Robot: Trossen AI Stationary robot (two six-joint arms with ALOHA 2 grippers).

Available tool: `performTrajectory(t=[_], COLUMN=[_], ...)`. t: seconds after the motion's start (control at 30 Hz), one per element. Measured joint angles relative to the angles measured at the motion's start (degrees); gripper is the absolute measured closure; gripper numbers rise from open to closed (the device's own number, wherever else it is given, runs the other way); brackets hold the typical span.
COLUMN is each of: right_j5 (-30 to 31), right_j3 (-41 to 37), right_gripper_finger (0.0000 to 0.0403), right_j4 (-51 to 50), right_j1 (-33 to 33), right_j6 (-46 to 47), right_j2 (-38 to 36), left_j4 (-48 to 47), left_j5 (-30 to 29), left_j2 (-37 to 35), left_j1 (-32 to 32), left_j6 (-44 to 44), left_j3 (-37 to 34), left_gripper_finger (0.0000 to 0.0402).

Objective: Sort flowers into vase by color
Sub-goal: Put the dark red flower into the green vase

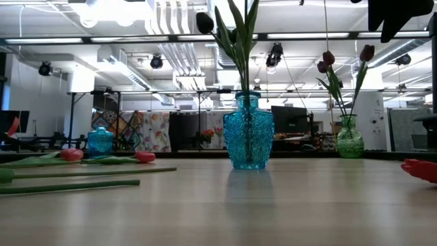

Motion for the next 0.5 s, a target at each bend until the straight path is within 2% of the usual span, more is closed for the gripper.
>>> performTrajectory(t=[0.23, 0.5], right_j5=[-0.01, 0.59], right_j3=[0.00, 0.00], right_gripper_finger=[0.0174, 0.0174], right_j4=[0.02, 0.02], right_j1=[1.98, 5.13], right_j6=[0.75, 1.99], right_j2=[0.00, 0.00], left_j4=[0.21, 0.19], left_j5=[-3.72, -5.04], left_j2=[-0.14, -0.28], left_j1=[0.32, 3.21], left_j6=[-0.66, 6.21], left_j3=[2.16, 4.45], left_gripper_finger=[0.0401, 0.0401])
